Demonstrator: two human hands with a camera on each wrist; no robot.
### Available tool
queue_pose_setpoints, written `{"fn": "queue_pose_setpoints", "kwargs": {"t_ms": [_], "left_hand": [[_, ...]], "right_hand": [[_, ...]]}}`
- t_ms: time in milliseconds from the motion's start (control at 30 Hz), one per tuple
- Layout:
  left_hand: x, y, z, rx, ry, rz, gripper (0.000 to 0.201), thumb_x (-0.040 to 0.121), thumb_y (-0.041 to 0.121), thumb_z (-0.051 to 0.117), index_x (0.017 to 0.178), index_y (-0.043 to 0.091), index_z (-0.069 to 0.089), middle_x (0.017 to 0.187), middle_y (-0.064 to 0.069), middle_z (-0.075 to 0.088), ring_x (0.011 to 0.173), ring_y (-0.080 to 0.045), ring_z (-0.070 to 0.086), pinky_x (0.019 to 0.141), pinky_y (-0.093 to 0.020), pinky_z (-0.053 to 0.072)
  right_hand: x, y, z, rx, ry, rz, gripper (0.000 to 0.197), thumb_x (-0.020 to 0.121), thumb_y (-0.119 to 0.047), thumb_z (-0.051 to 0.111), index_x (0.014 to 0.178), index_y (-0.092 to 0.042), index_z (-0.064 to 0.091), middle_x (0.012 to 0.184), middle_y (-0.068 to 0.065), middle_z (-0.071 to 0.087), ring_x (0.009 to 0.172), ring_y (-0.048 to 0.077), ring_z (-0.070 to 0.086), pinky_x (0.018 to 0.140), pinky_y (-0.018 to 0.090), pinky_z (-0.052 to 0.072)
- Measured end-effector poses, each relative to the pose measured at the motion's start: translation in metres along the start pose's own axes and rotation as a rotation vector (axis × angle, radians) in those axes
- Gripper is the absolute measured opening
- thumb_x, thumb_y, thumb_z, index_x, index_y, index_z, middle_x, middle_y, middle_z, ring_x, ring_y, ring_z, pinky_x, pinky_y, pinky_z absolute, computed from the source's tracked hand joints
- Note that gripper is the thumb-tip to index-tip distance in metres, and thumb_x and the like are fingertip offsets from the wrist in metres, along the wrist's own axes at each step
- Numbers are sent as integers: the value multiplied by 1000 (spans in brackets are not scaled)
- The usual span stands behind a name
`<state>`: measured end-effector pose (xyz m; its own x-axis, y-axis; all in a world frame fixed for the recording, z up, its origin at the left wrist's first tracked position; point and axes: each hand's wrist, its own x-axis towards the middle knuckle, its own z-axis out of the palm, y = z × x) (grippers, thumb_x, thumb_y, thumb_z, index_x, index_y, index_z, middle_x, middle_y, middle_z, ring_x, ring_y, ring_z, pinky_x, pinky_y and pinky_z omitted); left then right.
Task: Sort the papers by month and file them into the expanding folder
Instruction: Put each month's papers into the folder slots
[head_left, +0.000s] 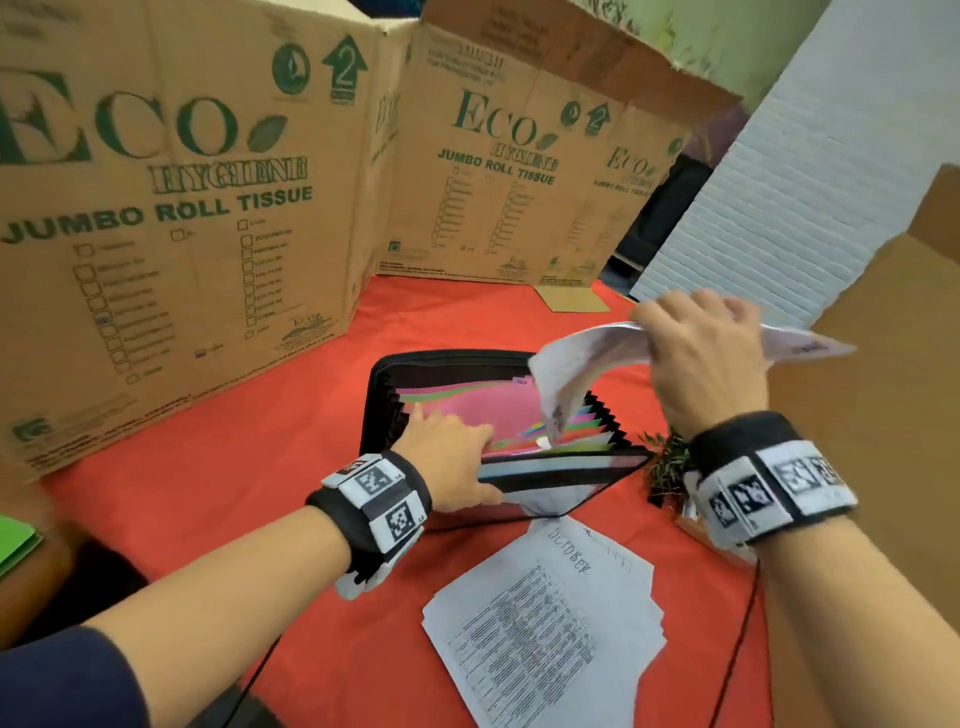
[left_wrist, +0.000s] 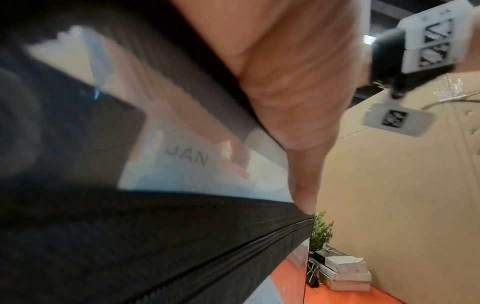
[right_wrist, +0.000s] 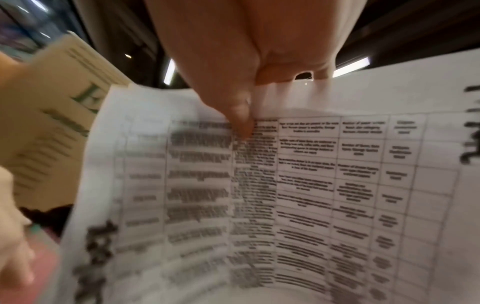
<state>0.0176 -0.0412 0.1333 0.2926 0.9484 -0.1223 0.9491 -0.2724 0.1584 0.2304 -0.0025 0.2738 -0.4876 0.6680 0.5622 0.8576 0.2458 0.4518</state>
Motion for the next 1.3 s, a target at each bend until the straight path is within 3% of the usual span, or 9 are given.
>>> {"fn": "queue_pose_setpoints", "kwargs": {"t_ms": [200, 367, 567, 667, 800, 1300], "left_hand": [[-9, 2, 1, 50, 128, 24, 54, 82, 67, 54, 112, 22, 61, 104, -4, 65, 99, -28, 61, 81, -38, 42], [-12, 4, -1, 55, 140, 48, 49, 83, 62, 56, 107, 20, 61, 100, -7, 66, 95, -31, 62, 69, -36, 33], [-8, 3, -1, 60, 137, 48, 50, 83, 62, 56, 109, 20, 61, 100, -9, 65, 95, -32, 62, 69, -37, 30], [-6, 2, 0, 61, 147, 56, 50, 82, 62, 57, 109, 20, 61, 99, -9, 65, 95, -33, 61, 69, -37, 30], [-4, 2, 0, 76, 158, 65, 50, 82, 63, 56, 108, 20, 62, 100, -9, 65, 95, -33, 62, 69, -37, 31], [-3, 1, -2, 120, 146, 77, 53, 83, 66, 54, 109, 20, 63, 99, -8, 64, 92, -31, 62, 66, -34, 34]], "right_hand": [[41, -59, 7, -46, -137, -127, 21, 81, -2, 49, 90, -17, 61, 85, 4, 59, 89, 30, 55, 87, 48, 38], [59, -76, 5, -60, -60, -52, 21, 76, -1, 45, 85, -13, 58, 82, 8, 56, 85, 32, 52, 86, 48, 36], [62, -76, 8, -98, 28, 4, 25, 78, -1, 38, 86, -14, 58, 80, 6, 53, 82, 30, 52, 94, 51, 35], [60, -69, 10, -98, 27, 28, 20, 80, 1, 40, 85, -13, 55, 81, 7, 52, 82, 30, 51, 97, 55, 33], [60, -61, 9, -113, 16, 64, 27, 81, -2, 32, 88, -12, 56, 82, 7, 52, 84, 31, 51, 98, 57, 32], [61, -42, 8, -146, 44, 150, 24, 81, 3, 37, 92, -10, 54, 87, 10, 53, 87, 33, 51, 101, 56, 31]]}}
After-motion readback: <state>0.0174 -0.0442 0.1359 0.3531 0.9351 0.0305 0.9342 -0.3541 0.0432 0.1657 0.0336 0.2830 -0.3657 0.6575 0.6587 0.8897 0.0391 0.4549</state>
